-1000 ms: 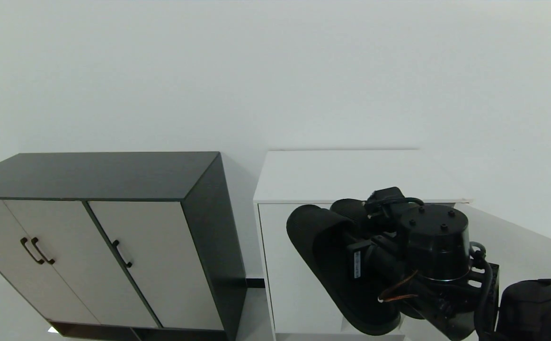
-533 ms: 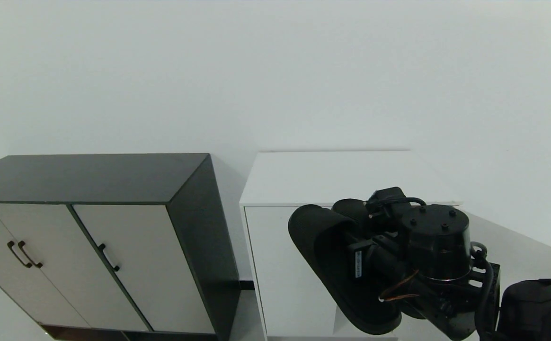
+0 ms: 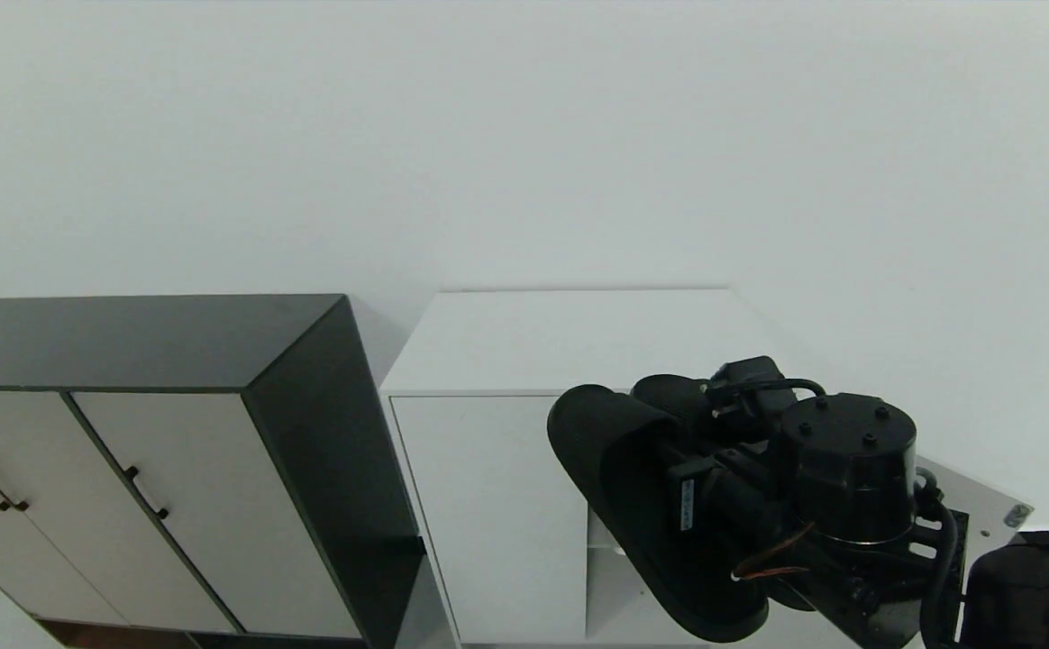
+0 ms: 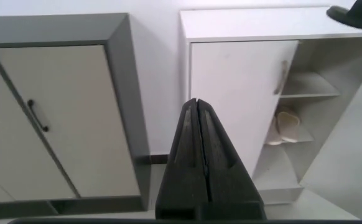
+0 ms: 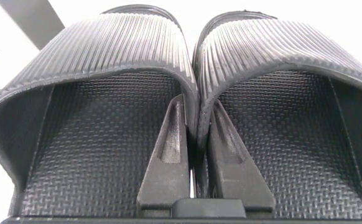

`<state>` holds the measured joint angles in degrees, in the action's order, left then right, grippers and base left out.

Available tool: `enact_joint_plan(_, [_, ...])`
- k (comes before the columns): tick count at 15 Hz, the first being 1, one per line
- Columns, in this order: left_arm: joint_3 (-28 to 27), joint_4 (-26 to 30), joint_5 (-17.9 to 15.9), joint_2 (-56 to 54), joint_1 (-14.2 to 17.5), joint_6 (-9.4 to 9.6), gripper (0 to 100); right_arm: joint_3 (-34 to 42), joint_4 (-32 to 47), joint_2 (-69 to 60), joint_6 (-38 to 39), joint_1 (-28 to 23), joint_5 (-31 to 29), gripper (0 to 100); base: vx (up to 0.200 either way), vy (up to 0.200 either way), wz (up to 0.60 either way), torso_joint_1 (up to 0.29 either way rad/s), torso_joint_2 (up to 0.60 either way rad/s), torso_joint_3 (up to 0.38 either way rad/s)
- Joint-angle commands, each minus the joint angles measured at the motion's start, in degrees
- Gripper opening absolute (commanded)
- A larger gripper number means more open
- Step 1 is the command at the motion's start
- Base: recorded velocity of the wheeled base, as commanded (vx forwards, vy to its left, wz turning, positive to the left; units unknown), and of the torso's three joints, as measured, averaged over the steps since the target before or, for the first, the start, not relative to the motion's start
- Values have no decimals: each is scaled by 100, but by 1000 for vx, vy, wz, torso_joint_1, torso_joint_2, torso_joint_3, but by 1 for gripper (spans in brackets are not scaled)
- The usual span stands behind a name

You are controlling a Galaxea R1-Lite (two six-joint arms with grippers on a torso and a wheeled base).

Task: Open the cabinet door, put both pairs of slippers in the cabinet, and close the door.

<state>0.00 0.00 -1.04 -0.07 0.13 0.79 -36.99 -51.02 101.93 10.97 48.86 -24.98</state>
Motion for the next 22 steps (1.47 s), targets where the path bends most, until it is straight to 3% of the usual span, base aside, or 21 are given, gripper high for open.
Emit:
enact_joint_plan(1, [0, 0, -2, 7, 4, 0, 0, 104, -163, 20, -16, 10, 19, 0, 0, -200, 0, 2, 2, 2])
enact_joint_plan(4, [0, 0, -2, 7, 4, 0, 0, 209, -321, -59, -34, 10, 46, 0, 0, -200, 0, 1, 5, 2])
enact_joint_plan(17, [0, 0, -2, 7, 4, 0, 0, 280, -330, -32, -25, 106, 46, 0, 0, 0, 0, -2, 6, 4])
enact_joint_plan(22, [0, 0, -2, 7, 4, 0, 0, 350, -383, -24, -25, 133, 46, 0, 0, 0, 0, -192, 436, 249])
